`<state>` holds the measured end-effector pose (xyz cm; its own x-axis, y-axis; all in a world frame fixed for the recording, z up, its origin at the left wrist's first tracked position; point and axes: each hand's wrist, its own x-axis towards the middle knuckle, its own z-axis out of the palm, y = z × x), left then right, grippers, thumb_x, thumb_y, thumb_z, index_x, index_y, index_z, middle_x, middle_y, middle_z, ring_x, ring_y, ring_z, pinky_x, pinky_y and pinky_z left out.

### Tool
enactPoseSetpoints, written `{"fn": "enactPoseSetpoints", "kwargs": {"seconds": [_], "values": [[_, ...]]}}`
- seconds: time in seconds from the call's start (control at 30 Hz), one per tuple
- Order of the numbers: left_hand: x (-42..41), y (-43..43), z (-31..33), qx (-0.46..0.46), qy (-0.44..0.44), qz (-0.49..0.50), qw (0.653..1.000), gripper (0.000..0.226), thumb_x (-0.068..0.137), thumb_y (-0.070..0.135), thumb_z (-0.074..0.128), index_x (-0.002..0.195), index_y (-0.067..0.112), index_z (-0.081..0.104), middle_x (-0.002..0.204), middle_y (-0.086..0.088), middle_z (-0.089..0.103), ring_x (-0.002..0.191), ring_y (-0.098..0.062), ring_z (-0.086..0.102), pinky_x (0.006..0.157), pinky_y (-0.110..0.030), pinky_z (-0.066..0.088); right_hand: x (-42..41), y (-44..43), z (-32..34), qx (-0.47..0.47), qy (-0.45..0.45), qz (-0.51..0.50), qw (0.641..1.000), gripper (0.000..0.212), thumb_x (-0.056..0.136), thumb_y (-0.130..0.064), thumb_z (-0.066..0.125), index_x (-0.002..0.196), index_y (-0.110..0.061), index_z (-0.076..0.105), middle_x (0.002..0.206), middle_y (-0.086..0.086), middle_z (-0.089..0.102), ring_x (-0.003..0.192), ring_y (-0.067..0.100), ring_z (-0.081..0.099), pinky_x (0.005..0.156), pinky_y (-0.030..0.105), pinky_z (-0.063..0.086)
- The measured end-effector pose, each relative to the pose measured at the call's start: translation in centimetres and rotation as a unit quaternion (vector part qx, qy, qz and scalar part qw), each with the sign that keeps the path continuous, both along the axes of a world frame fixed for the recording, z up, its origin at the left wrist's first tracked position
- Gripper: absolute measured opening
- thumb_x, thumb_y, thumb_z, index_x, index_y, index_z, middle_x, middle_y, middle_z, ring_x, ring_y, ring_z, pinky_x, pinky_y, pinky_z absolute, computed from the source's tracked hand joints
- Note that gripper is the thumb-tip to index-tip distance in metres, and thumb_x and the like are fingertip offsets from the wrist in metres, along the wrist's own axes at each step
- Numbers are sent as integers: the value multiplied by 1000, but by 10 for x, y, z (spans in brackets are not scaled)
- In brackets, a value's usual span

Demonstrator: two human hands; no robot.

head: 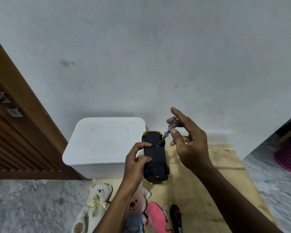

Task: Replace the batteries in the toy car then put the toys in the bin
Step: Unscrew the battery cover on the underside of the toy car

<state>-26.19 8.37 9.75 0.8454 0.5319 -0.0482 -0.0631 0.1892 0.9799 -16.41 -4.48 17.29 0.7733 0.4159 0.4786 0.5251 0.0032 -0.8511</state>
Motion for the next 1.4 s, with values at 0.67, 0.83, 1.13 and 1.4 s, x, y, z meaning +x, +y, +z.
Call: {"fn": "enactPoseSetpoints", "kwargs": {"seconds": [0.67, 0.83, 1.13, 1.4], "values": [[1, 1, -1, -1, 1, 3, 1000, 36, 71, 7, 53, 105, 14, 64, 84, 7, 72, 67, -18, 62, 60, -34, 49, 0, 2, 1, 9, -2, 1, 1000, 59, 89, 4, 66, 130, -38, 60, 99, -11, 58, 93, 20, 63, 52, 48, 55], [0, -1, -1, -4, 4, -1, 1000, 37, 71, 7, 53, 105, 14, 64, 83, 7, 73, 67, -18, 64, 59, -35, 50, 0, 0, 0, 1, 12, 6, 1000, 61, 93, 6, 58, 133, -39, 56, 106, -10, 64, 95, 23, 66, 56, 44, 58], [1, 1, 1, 1, 8, -2, 1000, 37, 71, 8, 53, 107, 12, 63, 81, 7, 72, 67, -20, 61, 61, -36, 48, 2, 2, -1, -1, 13, -1, 1000, 63, 94, 6, 56, 139, -38, 52, 103, -11, 64, 92, 22, 65, 55, 50, 57], [2, 2, 0, 13, 5, -2, 1000, 37, 71, 8, 53, 107, 13, 63, 92, 10, 73, 69, -13, 67, 58, -34, 53, 2, 3, -1, -3, 2, 4, 1000, 59, 88, 2, 68, 131, -39, 60, 98, -10, 57, 93, 24, 64, 49, 54, 54]]}}
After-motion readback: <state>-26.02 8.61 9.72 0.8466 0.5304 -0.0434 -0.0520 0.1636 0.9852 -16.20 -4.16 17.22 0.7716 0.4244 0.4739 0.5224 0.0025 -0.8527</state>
